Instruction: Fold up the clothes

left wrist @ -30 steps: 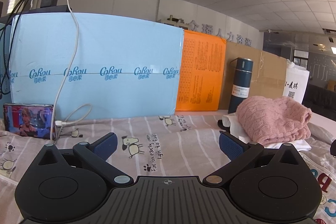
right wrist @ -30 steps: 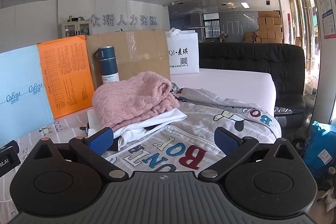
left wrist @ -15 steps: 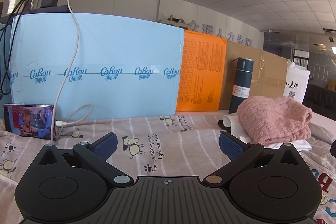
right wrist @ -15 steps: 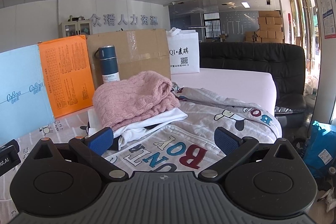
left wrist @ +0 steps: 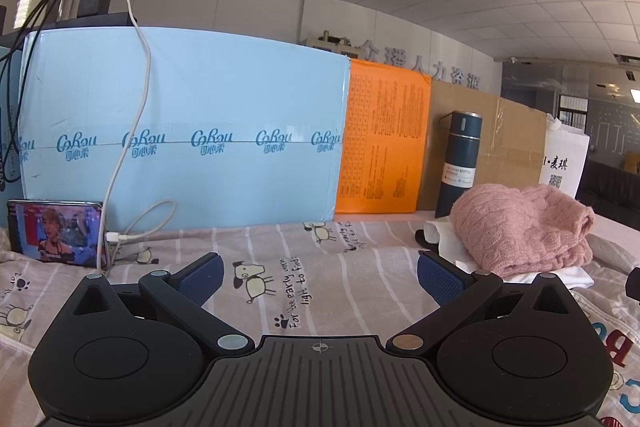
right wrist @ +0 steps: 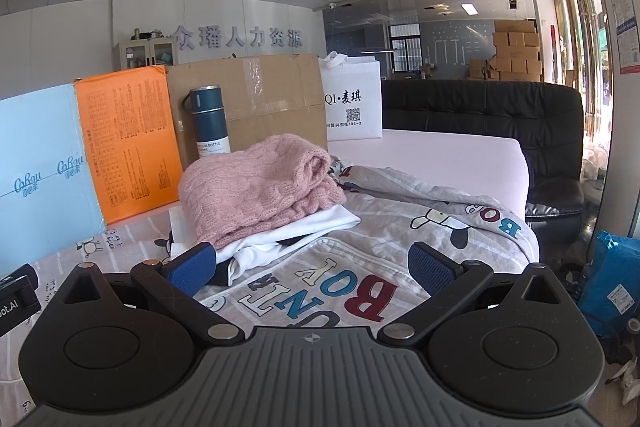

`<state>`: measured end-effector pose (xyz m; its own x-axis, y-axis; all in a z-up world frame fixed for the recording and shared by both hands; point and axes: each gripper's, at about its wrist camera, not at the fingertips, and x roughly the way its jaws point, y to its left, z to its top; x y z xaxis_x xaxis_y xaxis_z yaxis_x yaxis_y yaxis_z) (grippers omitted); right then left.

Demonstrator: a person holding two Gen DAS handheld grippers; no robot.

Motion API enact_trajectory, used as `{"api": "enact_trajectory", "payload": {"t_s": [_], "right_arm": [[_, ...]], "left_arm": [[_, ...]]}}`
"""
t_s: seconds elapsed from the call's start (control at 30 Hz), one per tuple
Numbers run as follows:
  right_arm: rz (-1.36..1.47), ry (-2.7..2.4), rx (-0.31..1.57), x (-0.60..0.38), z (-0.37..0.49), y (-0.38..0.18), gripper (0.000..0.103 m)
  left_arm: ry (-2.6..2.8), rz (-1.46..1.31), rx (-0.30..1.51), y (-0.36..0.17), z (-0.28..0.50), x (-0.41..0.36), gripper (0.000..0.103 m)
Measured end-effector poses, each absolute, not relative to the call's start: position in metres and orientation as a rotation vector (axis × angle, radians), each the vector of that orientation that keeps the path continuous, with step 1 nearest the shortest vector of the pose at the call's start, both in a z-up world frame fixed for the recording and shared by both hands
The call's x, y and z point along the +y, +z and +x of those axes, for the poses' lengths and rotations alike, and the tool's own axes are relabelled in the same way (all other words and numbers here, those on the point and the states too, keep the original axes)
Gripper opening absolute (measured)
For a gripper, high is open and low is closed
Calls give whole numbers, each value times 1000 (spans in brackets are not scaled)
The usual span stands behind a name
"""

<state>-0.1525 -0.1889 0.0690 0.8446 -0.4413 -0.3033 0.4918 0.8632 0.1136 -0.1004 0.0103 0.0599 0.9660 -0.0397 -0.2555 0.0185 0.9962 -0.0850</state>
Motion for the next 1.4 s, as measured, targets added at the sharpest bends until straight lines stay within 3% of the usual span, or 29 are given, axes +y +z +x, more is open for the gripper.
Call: {"api": "enact_trajectory", "payload": {"t_s": [1.4], "right_arm": [[186,-456,315,-200,-153,63,103]], "left_arm": [[-43,-34,230,58,-104,2,103]]}}
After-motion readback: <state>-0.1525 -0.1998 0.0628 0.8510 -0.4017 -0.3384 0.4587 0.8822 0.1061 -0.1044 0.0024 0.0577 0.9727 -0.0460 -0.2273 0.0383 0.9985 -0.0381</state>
